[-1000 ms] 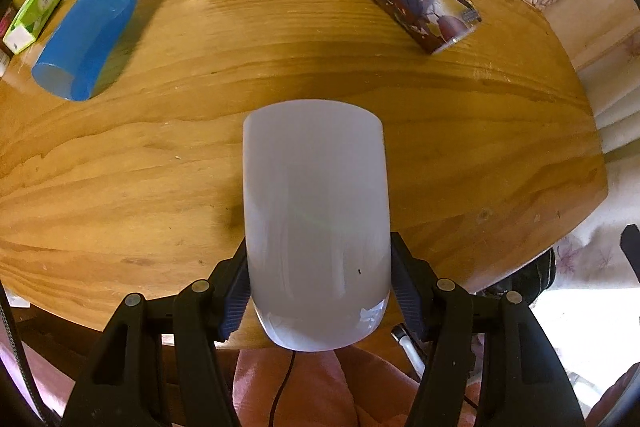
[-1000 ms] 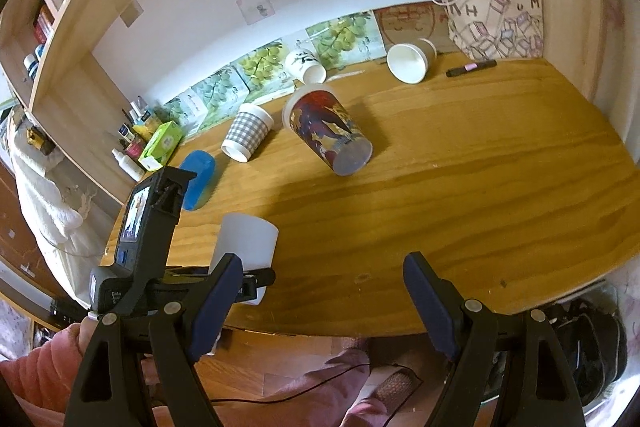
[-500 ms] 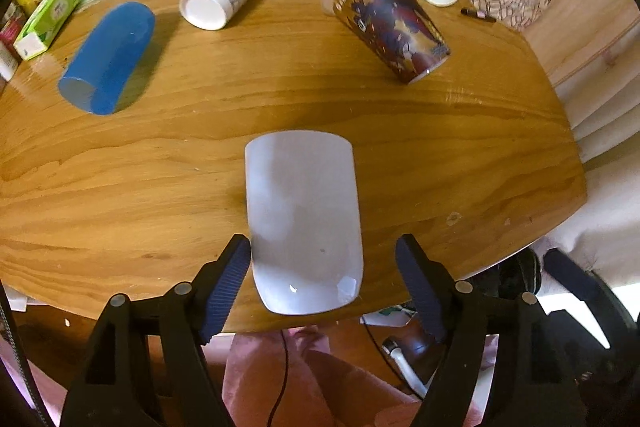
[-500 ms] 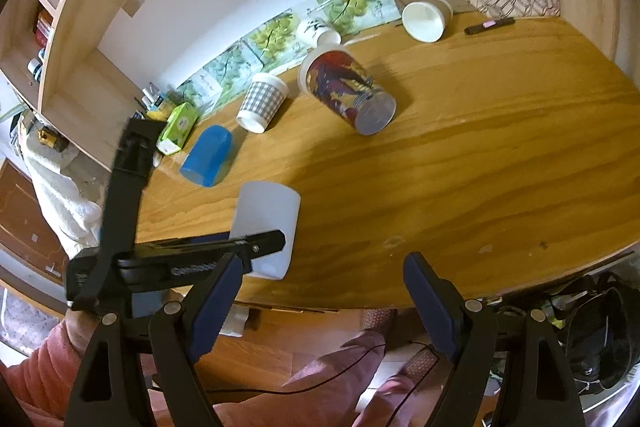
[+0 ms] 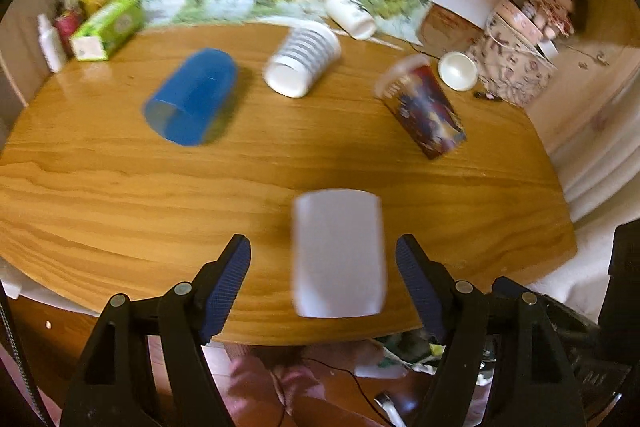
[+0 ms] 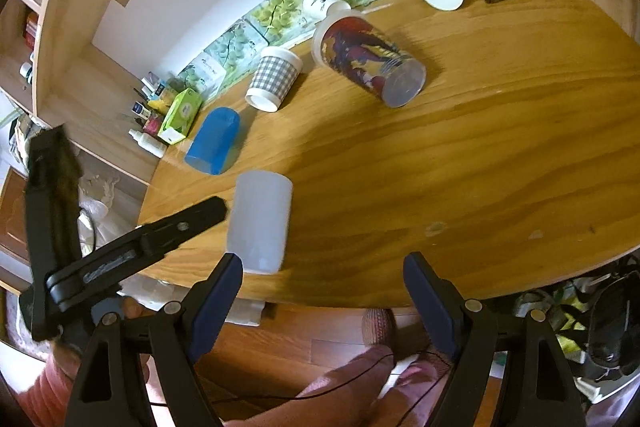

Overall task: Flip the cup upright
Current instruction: 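Lower the cup onto the desk and open the left tool, then close the right tool around the white plastic cup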

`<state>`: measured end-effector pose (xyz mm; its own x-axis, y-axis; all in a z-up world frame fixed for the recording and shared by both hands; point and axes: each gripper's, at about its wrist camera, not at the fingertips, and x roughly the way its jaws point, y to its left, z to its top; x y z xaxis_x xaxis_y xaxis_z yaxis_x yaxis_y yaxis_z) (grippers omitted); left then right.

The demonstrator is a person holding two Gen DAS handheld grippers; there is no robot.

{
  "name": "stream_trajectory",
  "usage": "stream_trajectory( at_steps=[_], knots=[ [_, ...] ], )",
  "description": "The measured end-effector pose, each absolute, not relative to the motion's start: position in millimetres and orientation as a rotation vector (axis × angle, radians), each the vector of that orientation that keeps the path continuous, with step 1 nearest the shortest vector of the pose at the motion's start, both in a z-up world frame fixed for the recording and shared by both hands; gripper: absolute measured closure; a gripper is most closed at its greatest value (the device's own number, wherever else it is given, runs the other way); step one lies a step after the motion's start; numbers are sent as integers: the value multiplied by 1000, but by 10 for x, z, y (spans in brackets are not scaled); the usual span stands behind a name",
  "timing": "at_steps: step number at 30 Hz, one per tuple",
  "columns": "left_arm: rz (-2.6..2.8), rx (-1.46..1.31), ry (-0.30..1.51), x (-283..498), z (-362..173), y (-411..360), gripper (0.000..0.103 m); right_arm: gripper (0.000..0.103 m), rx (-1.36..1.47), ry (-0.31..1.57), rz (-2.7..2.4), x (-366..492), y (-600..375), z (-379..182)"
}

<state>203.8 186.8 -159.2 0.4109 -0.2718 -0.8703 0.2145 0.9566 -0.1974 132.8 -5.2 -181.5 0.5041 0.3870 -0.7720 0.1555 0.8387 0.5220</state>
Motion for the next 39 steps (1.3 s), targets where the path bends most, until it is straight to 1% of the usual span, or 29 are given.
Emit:
stream_trajectory(
  at_steps=[4,11,18,26,39],
  knots=[
    [-275,-53,1093,2030,-1588,2141,25,20,600,1057,166,1489,134,-1844],
    [-219,4,1002,2005,-1444,2600,25,20,576,1066,125,1771,445,-1880],
    [-237,36,948,2028,-1329,2905,25,20,568,1112,40,2040,693,-2034],
    [-288,70,859,2147,-1203,3062,25,20,572,1149,-20,2269,912,-2197],
    [-383,129,879,2369,-1260,3065,25,20,534,1161,-87,2382,980,-2319]
  ],
)
